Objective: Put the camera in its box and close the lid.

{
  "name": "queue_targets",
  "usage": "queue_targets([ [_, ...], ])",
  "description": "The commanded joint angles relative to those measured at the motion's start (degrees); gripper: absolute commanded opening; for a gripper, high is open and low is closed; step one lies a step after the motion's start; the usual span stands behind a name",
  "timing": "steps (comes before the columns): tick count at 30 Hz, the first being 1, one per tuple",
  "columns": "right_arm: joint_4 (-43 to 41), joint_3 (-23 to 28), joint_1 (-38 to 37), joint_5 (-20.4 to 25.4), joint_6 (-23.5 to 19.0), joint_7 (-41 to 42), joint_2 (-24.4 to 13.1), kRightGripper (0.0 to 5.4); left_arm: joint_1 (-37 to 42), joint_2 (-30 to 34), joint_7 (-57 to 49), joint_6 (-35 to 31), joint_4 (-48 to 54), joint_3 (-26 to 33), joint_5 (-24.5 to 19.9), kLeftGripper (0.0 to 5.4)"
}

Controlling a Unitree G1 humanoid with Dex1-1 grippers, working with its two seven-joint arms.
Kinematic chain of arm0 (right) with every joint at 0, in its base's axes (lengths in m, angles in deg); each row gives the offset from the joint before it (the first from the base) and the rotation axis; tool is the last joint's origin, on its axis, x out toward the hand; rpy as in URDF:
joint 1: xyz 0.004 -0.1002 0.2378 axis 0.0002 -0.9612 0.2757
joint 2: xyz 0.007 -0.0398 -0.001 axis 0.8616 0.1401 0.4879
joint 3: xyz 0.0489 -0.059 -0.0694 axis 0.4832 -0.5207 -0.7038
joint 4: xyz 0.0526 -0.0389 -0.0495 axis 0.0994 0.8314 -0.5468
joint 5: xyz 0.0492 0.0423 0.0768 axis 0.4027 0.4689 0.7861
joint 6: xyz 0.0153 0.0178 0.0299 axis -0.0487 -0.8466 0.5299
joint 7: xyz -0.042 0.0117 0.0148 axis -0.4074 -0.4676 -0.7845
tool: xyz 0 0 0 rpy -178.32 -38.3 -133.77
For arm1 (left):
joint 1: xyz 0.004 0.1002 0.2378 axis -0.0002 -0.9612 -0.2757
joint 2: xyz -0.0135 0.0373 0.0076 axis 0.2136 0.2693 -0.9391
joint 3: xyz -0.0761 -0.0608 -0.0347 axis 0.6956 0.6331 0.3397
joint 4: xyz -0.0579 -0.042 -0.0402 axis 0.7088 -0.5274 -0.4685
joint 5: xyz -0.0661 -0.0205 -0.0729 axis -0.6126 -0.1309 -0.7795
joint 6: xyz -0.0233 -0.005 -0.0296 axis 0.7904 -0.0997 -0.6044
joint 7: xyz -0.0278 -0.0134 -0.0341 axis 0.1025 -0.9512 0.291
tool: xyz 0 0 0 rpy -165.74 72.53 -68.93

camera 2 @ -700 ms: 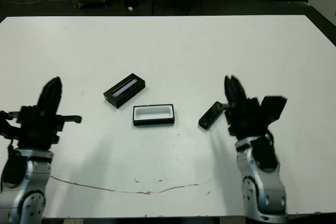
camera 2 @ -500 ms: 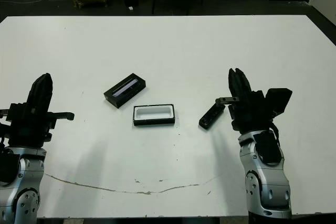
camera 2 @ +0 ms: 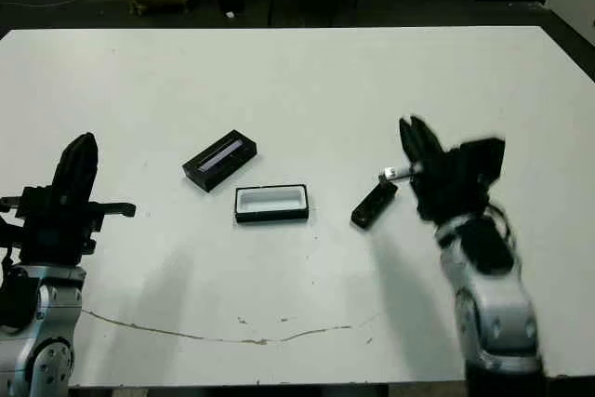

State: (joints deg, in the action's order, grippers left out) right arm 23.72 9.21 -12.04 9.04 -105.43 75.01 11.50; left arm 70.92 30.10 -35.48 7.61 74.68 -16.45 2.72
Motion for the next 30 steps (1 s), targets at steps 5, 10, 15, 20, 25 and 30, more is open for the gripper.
queue_targets([
  [5,17.92,-6.60,15.94,-7.13,2.65,13.17,-9.67,0.00,-0.24,-0.07,-0.09,-0.52,-0.43,-0.93,-0.03,0.01],
  [10,29.13,-12.24,25.37,-12.21,4.63,19.27,-10.56,0.00,-0.38,-0.23,-0.51,-1.23,0.14,-1.35,-0.19,0.01],
  [15,43.80,-17.16,31.78,-17.03,11.01,22.98,-8.14,0.00,-0.76,-0.33,-0.92,-1.87,0.97,-1.47,-0.40,0.01],
  [20,58.77,-21.69,34.63,-22.12,20.85,24.68,-5.49,0.00,-0.91,-0.02,-0.41,-1.20,0.46,-1.46,0.23,0.01],
  [25,64.98,-24.42,35.17,-26.81,23.76,23.56,-3.65,0.00,-1.11,-0.02,-0.56,-1.24,0.78,-1.42,0.42,0.01],
  [30,66.61,-25.06,34.98,-28.87,23.50,23.89,-3.30,0.00,-1.26,-0.28,-0.38,-1.32,0.57,-1.60,0.02,0.01],
])
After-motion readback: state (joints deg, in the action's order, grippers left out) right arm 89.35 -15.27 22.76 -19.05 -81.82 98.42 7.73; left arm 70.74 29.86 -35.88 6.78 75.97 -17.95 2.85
